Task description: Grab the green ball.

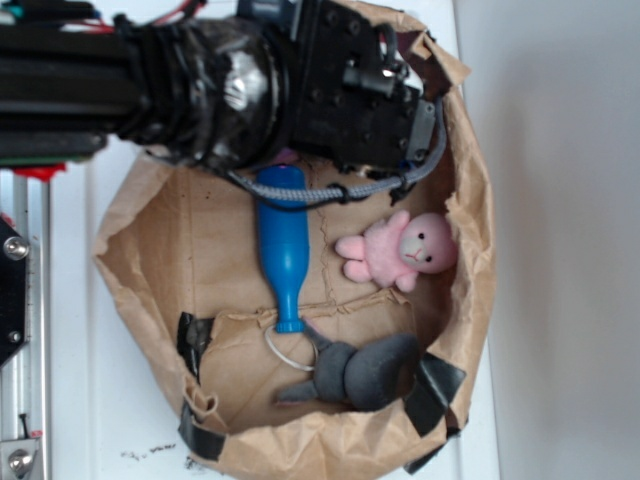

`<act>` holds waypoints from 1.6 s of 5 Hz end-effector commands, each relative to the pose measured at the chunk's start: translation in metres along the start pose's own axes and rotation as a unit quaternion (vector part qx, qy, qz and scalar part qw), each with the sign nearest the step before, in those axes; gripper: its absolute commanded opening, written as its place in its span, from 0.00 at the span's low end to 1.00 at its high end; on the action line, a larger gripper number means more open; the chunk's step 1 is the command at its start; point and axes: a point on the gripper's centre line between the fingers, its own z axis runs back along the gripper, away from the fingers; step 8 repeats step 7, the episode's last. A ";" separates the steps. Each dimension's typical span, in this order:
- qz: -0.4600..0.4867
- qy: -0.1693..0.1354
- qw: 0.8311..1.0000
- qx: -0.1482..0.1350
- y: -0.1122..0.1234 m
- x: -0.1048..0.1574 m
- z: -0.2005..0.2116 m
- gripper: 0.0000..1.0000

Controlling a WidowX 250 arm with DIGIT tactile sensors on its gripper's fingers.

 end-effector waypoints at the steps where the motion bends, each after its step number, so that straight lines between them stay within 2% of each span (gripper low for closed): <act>1: 0.002 0.001 1.000 -0.020 0.005 0.007 0.030 0.00; 2: -0.006 0.010 0.998 -0.059 0.011 0.012 0.049 0.00; 3: -0.027 0.025 0.991 -0.126 0.016 0.015 0.089 0.00; 4: -0.049 0.018 0.985 -0.167 0.015 0.018 0.139 0.00; 5: -0.096 0.006 0.981 -0.170 0.010 0.016 0.173 0.00; 6: -0.135 0.024 0.976 -0.167 0.012 0.010 0.188 0.00; 8: -0.147 0.021 0.975 -0.163 0.017 0.007 0.197 0.00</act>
